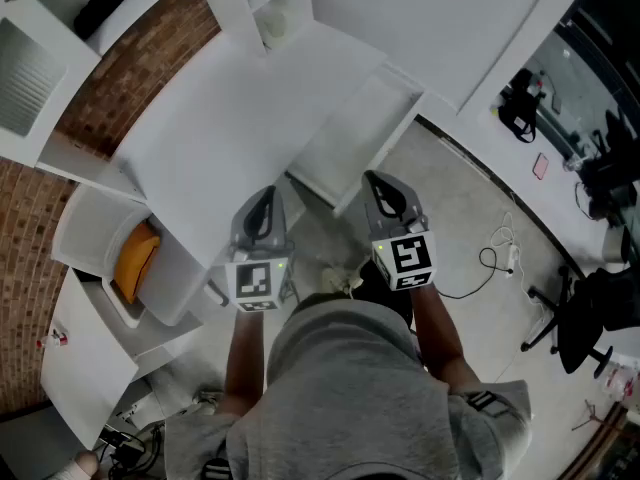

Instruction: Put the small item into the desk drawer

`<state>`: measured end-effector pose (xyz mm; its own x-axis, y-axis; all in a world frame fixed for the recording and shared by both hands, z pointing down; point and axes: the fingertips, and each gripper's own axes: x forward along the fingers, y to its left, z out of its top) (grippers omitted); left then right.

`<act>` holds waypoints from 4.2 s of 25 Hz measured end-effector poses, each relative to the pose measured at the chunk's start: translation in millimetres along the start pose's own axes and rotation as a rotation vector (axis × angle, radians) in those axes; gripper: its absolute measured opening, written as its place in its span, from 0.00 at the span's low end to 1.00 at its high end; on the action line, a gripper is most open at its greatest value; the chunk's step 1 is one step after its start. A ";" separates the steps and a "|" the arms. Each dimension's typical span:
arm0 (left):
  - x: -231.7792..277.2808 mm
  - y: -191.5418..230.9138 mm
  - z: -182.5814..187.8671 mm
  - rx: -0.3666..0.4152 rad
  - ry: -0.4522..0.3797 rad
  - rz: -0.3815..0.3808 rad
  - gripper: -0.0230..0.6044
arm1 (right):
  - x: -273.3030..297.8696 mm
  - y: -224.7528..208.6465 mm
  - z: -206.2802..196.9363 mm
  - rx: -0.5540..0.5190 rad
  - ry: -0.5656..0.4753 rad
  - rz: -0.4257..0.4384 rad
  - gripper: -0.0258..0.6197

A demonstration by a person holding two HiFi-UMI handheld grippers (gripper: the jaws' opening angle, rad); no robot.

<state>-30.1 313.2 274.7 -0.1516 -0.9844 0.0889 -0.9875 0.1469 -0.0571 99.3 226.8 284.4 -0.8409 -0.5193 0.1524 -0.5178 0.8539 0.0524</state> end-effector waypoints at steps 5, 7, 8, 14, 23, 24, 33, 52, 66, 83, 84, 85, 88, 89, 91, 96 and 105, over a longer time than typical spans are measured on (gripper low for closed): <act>-5.1 11.0 1.5 -0.001 -0.009 -0.003 0.06 | 4.8 10.9 1.9 0.000 -0.002 -0.007 0.04; -6.1 14.2 2.0 -0.001 -0.012 -0.004 0.06 | 6.2 13.1 2.9 0.007 -0.003 -0.006 0.04; -6.4 16.4 2.5 -0.001 -0.014 -0.004 0.06 | 7.1 13.9 4.0 0.013 -0.007 -0.007 0.04; -3.2 30.6 6.1 0.003 -0.024 0.005 0.06 | 15.6 17.8 7.2 0.003 -0.012 -0.015 0.04; 21.0 49.7 14.4 0.009 -0.037 0.031 0.06 | 49.2 11.8 14.2 -0.008 -0.006 0.019 0.04; 25.6 51.2 15.0 0.012 -0.038 0.033 0.06 | 54.9 9.7 14.9 -0.008 -0.007 0.026 0.04; 86.7 85.8 9.4 0.016 -0.014 0.110 0.06 | 133.5 -16.2 18.0 -0.031 -0.006 0.115 0.04; 239.3 169.9 -37.8 -0.052 0.091 0.192 0.06 | 308.4 -64.4 -6.7 0.027 0.093 0.240 0.04; 324.9 219.9 -93.1 -0.078 0.149 0.207 0.06 | 420.7 -79.8 -52.1 0.029 0.144 0.288 0.04; 423.6 259.0 -158.0 -0.038 0.201 0.175 0.06 | 517.0 -95.5 -112.6 0.049 0.209 0.331 0.04; 428.4 260.7 -161.9 -0.032 0.200 0.171 0.06 | 520.7 -95.8 -115.3 0.050 0.210 0.332 0.04; 433.1 262.6 -165.7 -0.030 0.200 0.165 0.06 | 523.9 -96.3 -118.5 0.048 0.213 0.334 0.04; 446.0 269.4 -176.4 -0.012 0.198 0.146 0.06 | 530.0 -98.5 -129.0 0.040 0.228 0.333 0.04; 449.9 272.2 -179.7 -0.007 0.199 0.145 0.06 | 531.1 -99.3 -132.1 0.042 0.232 0.331 0.04; 457.2 278.4 -185.7 -0.006 0.208 0.152 0.06 | 532.9 -100.5 -137.0 0.048 0.238 0.327 0.04; 477.6 290.5 -200.5 -0.001 0.224 0.161 0.06 | 541.0 -103.0 -149.5 0.038 0.257 0.319 0.04; 503.6 298.9 -234.7 -0.004 0.277 0.113 0.23 | 567.1 -104.1 -161.0 0.053 0.252 0.327 0.04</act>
<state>-411.7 -116.0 535.7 -0.2662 -0.8981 0.3501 -0.9637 0.2550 -0.0787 -298.3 -151.1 524.2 -0.9010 -0.1910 0.3896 -0.2431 0.9659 -0.0886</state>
